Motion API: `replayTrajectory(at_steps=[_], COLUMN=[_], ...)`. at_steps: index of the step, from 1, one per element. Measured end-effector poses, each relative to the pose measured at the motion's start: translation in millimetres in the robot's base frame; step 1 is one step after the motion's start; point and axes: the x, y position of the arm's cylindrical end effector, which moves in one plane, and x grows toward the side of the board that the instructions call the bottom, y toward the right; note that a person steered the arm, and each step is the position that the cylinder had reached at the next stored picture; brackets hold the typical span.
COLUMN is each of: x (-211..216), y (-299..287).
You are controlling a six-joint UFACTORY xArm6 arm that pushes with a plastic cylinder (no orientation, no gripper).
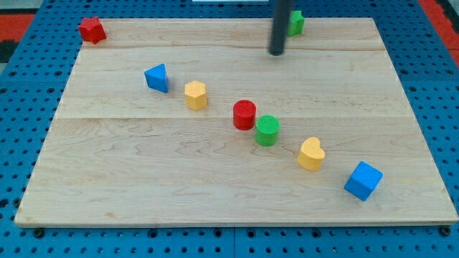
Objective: Move the green star toward the top right corner of the board
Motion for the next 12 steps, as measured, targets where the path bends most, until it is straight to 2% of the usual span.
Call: replayTrajectory(at_steps=[1, 3, 5, 8, 9, 10, 11, 12], x=[-78, -82, -85, -61, -52, 12, 41, 41], y=[-33, -5, 70, 103, 83, -19, -154, -240])
